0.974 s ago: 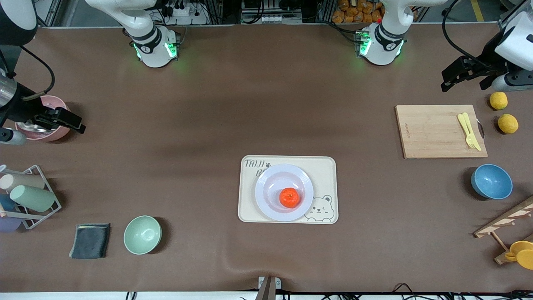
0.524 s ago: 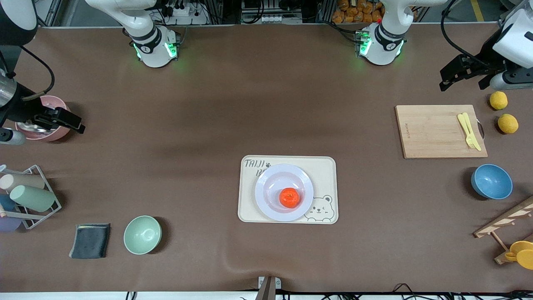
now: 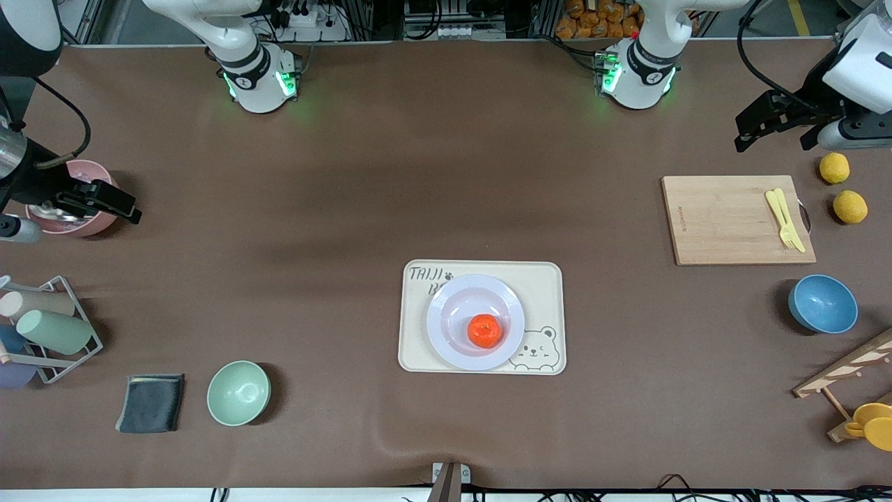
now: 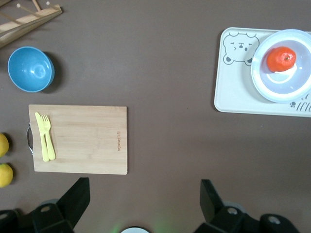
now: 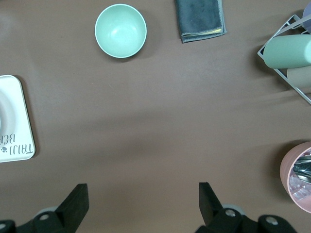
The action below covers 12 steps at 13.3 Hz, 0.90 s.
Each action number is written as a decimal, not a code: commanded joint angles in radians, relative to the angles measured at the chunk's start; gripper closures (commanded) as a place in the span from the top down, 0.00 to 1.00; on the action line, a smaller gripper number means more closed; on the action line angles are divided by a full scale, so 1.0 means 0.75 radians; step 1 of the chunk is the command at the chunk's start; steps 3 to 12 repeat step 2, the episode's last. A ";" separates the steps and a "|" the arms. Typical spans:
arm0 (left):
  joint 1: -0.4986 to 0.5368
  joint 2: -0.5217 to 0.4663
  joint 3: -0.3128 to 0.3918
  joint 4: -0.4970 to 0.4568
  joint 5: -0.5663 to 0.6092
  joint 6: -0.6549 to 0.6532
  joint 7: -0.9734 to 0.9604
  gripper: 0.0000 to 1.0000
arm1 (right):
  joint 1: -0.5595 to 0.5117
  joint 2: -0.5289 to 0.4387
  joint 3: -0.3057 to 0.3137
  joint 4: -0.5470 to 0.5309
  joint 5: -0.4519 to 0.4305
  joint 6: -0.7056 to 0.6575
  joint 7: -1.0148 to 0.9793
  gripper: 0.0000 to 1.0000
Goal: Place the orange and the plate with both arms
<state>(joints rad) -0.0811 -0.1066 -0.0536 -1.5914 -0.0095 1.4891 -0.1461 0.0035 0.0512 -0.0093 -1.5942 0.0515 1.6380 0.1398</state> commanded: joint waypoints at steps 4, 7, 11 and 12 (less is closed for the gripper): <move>0.002 -0.011 -0.002 0.011 -0.018 -0.010 0.043 1.00 | -0.007 0.011 0.004 0.015 -0.028 -0.002 0.022 1.00; 0.002 -0.011 -0.002 0.011 -0.018 -0.010 0.043 1.00 | -0.007 0.011 0.004 0.015 -0.028 -0.002 0.022 1.00; 0.002 -0.011 -0.002 0.011 -0.018 -0.010 0.043 1.00 | -0.007 0.011 0.004 0.015 -0.028 -0.002 0.022 1.00; 0.002 -0.011 -0.002 0.011 -0.018 -0.010 0.043 1.00 | -0.007 0.011 0.004 0.015 -0.028 -0.002 0.022 1.00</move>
